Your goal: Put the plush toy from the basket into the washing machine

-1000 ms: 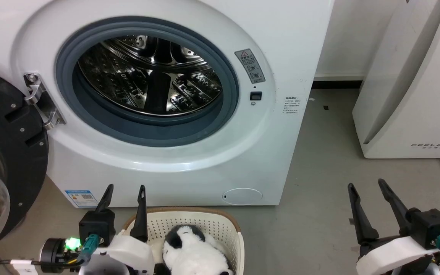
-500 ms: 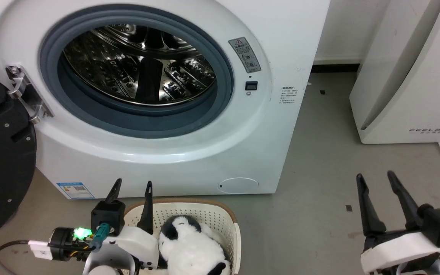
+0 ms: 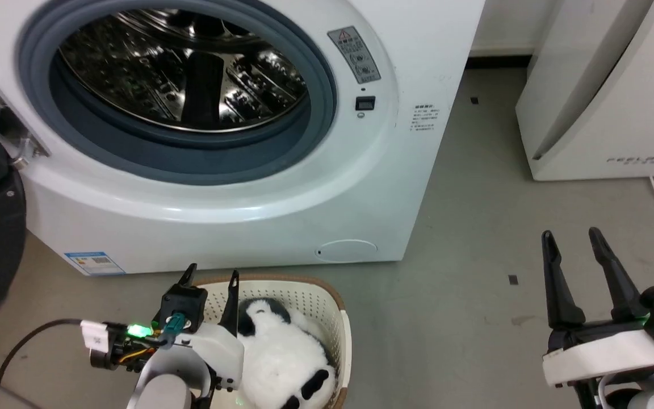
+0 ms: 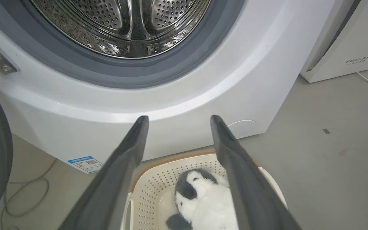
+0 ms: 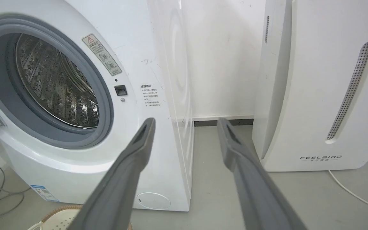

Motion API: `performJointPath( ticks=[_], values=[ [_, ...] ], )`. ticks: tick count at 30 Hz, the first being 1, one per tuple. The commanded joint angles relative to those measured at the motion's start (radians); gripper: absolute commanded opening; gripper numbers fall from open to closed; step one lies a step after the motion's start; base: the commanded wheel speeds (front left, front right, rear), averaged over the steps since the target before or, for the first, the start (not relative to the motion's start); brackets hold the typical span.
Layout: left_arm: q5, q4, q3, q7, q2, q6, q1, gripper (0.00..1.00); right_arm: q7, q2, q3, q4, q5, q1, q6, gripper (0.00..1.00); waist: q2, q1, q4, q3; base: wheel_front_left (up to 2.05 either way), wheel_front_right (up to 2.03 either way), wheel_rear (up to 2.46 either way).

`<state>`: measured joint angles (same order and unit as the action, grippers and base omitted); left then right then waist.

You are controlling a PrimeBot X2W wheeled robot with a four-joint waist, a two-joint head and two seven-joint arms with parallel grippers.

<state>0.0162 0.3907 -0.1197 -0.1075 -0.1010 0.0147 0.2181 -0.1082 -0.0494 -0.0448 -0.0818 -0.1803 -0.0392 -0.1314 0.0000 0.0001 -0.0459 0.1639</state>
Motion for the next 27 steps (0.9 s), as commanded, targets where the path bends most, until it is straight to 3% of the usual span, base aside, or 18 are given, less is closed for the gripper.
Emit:
performJointPath(
  ticks=[1,13,27],
  values=[
    [0.007,0.024,-0.007,-0.009,-0.006,-0.003,0.027,1.0,-0.008,0.0,-0.002,-0.009,-0.014,-0.017,0.0,1.0,0.0,-0.0001,-0.006,0.014,0.0,0.0,0.0],
    [0.02,0.253,-0.061,-0.023,-0.024,-0.022,0.156,1.0,-0.033,0.0,-0.004,-0.033,-0.054,-0.064,0.0,1.0,0.0,-0.0001,-0.034,0.115,0.0,0.0,0.0],
    [0.051,0.466,-0.163,0.046,-0.058,-0.074,0.311,1.0,-0.066,-0.001,-0.001,-0.075,-0.103,-0.127,0.0,1.0,0.0,-0.0001,-0.068,0.27,0.0,0.0,0.0]
  ],
)
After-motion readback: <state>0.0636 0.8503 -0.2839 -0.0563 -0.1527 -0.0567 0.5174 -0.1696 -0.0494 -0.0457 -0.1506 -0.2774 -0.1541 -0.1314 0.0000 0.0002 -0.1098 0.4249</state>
